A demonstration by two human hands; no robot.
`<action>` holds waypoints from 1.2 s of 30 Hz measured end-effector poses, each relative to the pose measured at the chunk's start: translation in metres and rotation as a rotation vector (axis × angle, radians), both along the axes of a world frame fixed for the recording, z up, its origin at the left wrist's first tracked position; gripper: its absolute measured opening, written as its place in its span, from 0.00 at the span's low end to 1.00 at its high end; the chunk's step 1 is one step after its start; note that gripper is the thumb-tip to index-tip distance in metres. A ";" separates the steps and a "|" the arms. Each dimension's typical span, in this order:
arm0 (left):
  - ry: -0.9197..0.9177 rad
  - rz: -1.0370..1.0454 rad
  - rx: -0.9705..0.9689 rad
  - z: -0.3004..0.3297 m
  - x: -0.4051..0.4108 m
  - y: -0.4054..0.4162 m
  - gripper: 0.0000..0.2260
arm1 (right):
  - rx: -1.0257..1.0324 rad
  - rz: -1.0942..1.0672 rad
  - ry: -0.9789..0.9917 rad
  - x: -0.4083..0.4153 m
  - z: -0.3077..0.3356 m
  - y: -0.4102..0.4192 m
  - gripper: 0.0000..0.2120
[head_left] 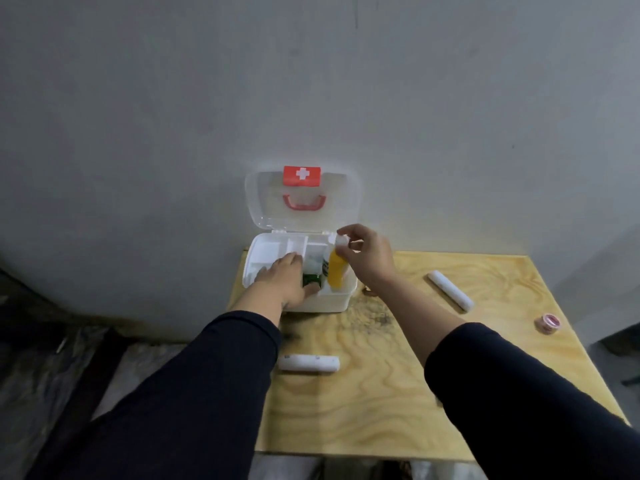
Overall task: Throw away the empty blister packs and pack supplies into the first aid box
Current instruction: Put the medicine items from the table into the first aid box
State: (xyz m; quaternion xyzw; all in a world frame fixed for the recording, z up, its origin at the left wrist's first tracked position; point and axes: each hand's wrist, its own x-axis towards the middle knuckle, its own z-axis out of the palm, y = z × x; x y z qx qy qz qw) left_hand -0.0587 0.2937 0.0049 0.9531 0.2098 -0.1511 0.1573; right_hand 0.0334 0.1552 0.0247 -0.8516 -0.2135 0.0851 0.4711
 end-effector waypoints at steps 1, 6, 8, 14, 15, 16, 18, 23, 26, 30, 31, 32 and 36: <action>-0.001 0.004 -0.009 -0.003 -0.001 0.001 0.29 | -0.033 0.020 -0.013 -0.002 -0.005 0.002 0.12; -0.009 -0.005 -0.017 -0.008 -0.005 0.003 0.25 | -0.200 0.044 -0.053 -0.006 -0.025 0.009 0.17; -0.017 -0.009 -0.020 -0.008 -0.006 0.003 0.27 | -0.228 0.049 -0.046 -0.005 -0.026 0.010 0.18; -0.004 -0.009 -0.011 -0.001 -0.006 0.000 0.22 | -0.325 0.127 -0.080 -0.004 -0.013 0.007 0.20; 0.002 -0.010 -0.005 0.002 -0.007 -0.001 0.21 | -0.335 0.148 -0.108 -0.007 -0.010 0.007 0.19; 0.010 -0.015 0.005 0.007 -0.008 -0.002 0.21 | -0.344 0.171 -0.141 -0.009 -0.007 0.006 0.19; 0.024 -0.027 0.023 0.016 -0.014 -0.005 0.21 | -0.360 0.218 -0.211 -0.016 -0.001 0.005 0.17; 0.024 -0.031 0.049 0.031 -0.034 -0.009 0.25 | -0.365 0.297 -0.229 -0.041 0.004 0.005 0.13; 0.024 -0.032 0.049 0.026 -0.045 -0.005 0.24 | -0.383 0.341 -0.164 -0.061 -0.007 0.004 0.11; 0.054 -0.004 0.024 0.014 -0.061 -0.005 0.24 | -0.406 0.419 -0.074 -0.084 -0.030 -0.001 0.11; 0.051 -0.005 0.022 0.011 -0.065 -0.006 0.25 | -0.407 0.430 -0.067 -0.088 -0.035 -0.002 0.11; 0.045 -0.008 0.026 0.009 -0.068 -0.007 0.26 | -0.411 0.443 -0.057 -0.092 -0.040 -0.004 0.11; -0.002 -0.024 0.043 0.011 -0.078 -0.013 0.27 | -0.488 0.504 -0.022 -0.106 -0.059 -0.007 0.11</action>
